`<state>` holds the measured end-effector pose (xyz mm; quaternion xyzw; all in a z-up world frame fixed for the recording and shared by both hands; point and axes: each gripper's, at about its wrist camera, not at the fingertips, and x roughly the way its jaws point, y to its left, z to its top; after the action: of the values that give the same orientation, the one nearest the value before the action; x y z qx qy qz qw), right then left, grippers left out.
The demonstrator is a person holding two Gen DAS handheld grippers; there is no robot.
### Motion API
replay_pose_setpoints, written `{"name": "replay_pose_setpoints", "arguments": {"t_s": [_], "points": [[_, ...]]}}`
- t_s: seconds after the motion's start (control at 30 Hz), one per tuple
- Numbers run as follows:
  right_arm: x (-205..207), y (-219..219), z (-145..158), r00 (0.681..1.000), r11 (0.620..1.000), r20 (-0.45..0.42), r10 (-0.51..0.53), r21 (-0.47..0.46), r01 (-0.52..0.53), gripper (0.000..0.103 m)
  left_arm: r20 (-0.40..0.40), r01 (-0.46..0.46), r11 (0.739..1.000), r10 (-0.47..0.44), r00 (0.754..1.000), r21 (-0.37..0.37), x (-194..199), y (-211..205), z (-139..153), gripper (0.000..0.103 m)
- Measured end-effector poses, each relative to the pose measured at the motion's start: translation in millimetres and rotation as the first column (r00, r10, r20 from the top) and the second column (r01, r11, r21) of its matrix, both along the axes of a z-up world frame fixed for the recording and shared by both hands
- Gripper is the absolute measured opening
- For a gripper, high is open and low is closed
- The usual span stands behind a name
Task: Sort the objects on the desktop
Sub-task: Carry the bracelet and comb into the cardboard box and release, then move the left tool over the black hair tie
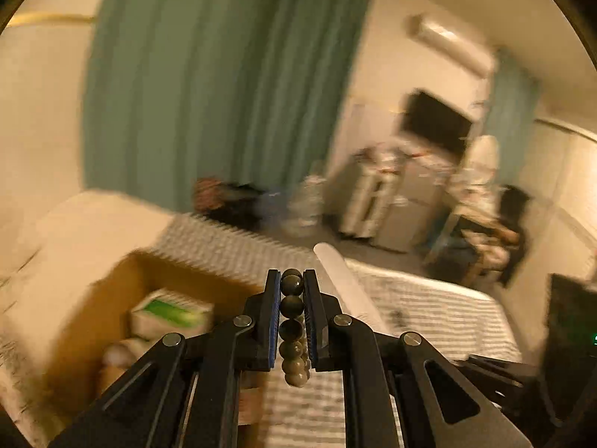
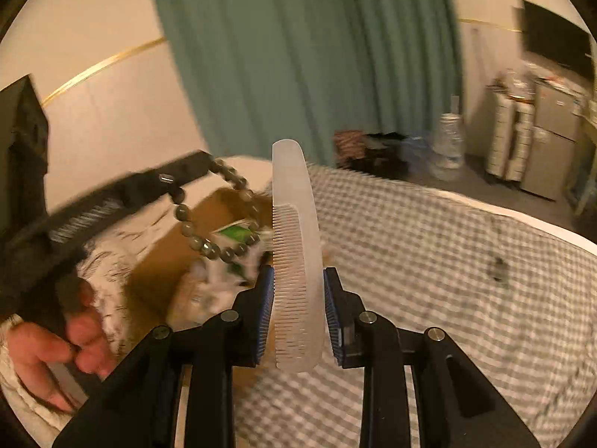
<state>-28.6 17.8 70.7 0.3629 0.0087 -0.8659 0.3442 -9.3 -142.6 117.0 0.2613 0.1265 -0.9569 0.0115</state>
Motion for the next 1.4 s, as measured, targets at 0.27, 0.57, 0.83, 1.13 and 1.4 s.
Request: {"name": "replay_pose_setpoints", "arguments": {"t_s": [0.27, 0.57, 0.83, 1.13, 1.4], "points": [[-26, -61, -44, 1.000, 0.997, 0.017, 0.007, 0.080, -0.009, 0.027, 0.168, -0.164, 0.985, 0.170, 0.971, -0.050, -24, -64, -71, 0.013], [-28, -10, -20, 0.983, 0.993, -0.149, -0.110, 0.035, 0.116, 0.069, 0.144, -0.218, 0.973, 0.227, 0.963, -0.076, -21, -59, -77, 0.094], [-26, 144, -14, 0.924, 0.923, -0.218, -0.314, 0.159, 0.351, 0.069, 0.064, -0.135, 0.966, 0.153, 0.986, -0.221, 2, 27, -54, 0.103], [-36, 274, -25, 0.806, 0.809, -0.131, -0.577, 0.044, 0.586, 0.076, 0.125, 0.131, 0.959, -0.102, 0.987, -0.250, -5, 179, -76, 0.103], [-67, 323, -62, 0.791, 0.789, -0.053, -0.609, 0.055, 0.611, 0.076, 0.187, 0.182, 0.973, -0.155, 0.970, -0.142, -54, 264, -134, 0.103]]}}
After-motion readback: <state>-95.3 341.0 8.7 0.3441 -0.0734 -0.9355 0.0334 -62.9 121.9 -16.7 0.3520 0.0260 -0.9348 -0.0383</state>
